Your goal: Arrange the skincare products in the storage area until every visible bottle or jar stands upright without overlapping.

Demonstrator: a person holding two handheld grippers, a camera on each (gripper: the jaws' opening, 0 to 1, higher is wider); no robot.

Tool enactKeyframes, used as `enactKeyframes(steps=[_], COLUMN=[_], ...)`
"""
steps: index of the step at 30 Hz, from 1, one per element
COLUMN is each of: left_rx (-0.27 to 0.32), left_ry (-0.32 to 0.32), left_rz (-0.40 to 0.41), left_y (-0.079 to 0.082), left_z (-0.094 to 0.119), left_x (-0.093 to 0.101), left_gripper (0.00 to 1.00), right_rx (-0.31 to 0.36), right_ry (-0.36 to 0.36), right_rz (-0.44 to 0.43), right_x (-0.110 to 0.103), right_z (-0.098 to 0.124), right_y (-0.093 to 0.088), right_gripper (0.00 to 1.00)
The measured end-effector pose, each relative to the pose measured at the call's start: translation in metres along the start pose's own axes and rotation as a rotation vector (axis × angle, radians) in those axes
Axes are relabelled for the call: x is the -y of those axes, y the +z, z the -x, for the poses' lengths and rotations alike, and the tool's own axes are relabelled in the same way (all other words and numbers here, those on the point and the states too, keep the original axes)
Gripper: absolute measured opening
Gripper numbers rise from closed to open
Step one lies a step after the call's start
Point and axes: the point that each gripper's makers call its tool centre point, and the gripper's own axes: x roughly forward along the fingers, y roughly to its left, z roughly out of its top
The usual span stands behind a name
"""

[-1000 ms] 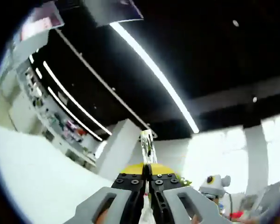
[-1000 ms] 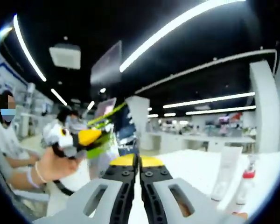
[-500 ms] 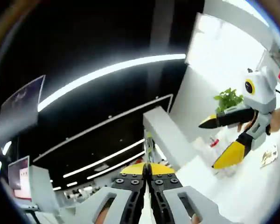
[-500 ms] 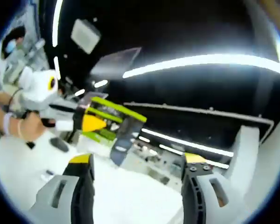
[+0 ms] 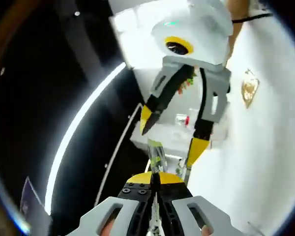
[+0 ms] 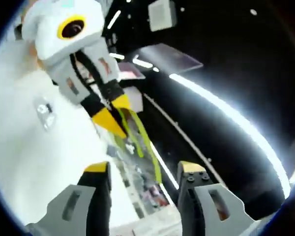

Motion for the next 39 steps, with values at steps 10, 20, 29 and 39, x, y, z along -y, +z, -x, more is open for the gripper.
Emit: enactKeyframes(steps=[10,20,29,39], left_rx=[0.056,0.092,0.159,0.334], left_ry=[0.015,0.16,0.209,0.018], left_rz=[-0.225,-0.002,0.857,1.684], left_y=[0.02,0.021,-0.026,-0.039], left_z=[0.004,0.009,0.006,-0.003], left_x=[0.008,-0.023,-0.053,-0.047], left_gripper=[0.02,0.23,1.0,1.0], right_rx=[-0.081,-0.165,-0.138,0.103], right_ry=[0.064,-0.022,-0.213,-0.109], right_rz=[0.106,0.022,-0.472,-1.109], right_x=[-0.011,0.012,0.056,0.038], right_z=[0.004,0.009,0.018,0.011], right_y=[-0.01,-0.024,-0.039,-0.012], right_gripper=[0.02,0.01,0.01,0.01])
